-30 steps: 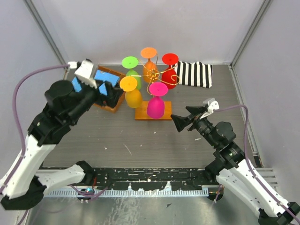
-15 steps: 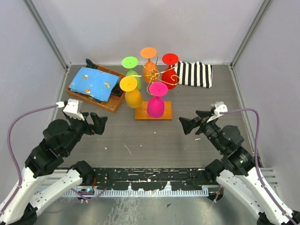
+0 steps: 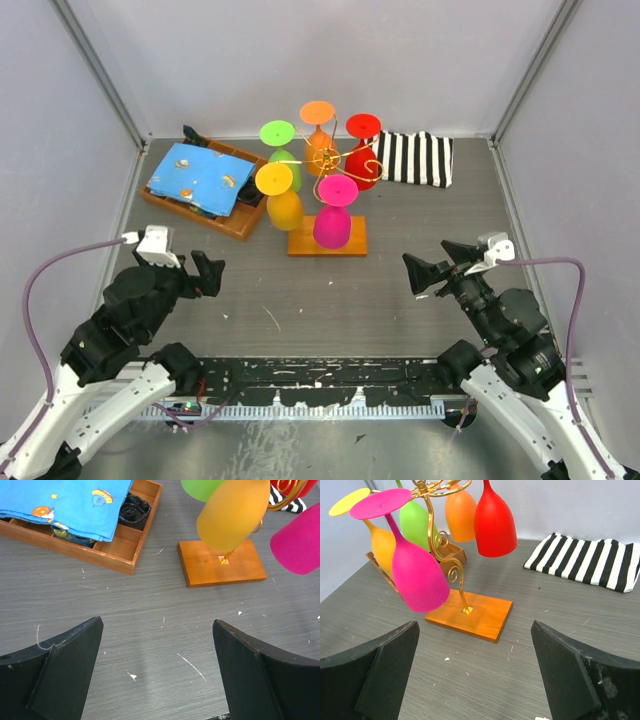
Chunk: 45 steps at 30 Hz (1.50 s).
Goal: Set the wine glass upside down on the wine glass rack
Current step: Reset both arms
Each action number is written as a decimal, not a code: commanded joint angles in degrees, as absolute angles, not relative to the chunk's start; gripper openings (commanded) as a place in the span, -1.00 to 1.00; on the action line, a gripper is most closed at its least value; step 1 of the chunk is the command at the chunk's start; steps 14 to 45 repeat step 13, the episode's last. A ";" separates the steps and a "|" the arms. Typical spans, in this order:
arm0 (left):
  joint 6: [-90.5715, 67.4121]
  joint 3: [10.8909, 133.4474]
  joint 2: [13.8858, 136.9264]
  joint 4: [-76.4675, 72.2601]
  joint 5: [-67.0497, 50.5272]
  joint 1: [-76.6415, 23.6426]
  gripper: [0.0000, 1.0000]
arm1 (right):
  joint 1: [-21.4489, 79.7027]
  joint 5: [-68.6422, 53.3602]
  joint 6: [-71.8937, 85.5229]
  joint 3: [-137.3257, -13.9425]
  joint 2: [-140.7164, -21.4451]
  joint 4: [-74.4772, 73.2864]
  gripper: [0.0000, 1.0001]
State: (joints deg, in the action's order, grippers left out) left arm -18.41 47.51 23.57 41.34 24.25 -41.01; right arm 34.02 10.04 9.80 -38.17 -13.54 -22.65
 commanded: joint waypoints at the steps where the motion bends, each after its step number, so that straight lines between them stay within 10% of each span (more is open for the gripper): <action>1: -21.04 45.26 20.15 41.40 27.76 -40.85 0.96 | 34.19 11.64 8.77 -39.63 -11.67 -23.23 1.00; 45: -20.07 44.93 21.78 41.04 27.60 -40.88 0.96 | 34.19 16.37 10.98 -41.03 -15.08 -25.35 1.00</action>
